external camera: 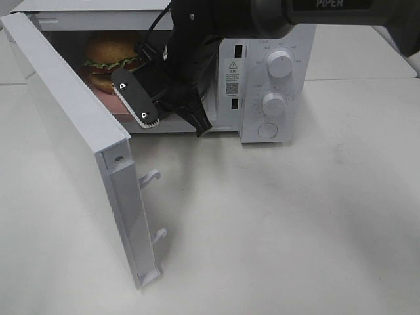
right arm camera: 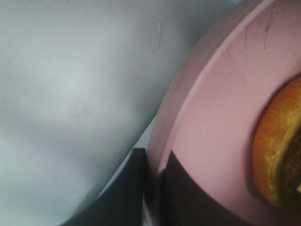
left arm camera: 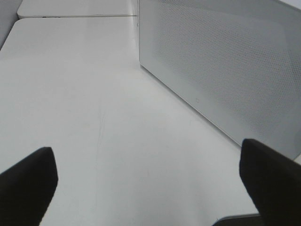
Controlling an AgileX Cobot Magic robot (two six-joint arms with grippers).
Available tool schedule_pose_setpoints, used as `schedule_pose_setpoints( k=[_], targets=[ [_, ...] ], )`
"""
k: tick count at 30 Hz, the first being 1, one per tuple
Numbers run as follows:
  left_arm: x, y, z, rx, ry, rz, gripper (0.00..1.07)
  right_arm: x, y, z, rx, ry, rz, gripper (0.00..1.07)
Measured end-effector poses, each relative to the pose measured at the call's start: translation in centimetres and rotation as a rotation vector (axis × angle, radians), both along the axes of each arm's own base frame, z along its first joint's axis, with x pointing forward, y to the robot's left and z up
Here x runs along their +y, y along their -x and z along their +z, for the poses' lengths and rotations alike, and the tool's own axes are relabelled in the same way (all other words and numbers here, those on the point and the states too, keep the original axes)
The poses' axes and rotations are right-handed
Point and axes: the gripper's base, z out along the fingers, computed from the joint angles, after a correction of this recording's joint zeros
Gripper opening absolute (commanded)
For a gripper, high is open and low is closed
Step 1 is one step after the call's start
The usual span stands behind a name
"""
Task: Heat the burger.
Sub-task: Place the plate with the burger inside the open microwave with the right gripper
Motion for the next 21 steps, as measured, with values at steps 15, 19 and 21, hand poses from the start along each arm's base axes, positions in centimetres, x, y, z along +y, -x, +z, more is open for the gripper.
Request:
schedule_pose_setpoints(
  k=[15,19,21],
  targets=[
    [0.0,0.0,0.0,0.0,0.0,0.0,0.98,1.5,-2.6,-1.1,-0.032,-0.006,-0.074,0.0],
    [0.0,0.0,0.0,0.0,0.0,0.0,0.98,1.8,-3.2,-1.5,-0.043,-0.01,-0.099,0.0],
    [0.0,0.0,0.0,0.0,0.0,0.0,0.98,1.7,-3.8,-2.1,-0.043,-0.015,-0.115,0.0]
  ],
)
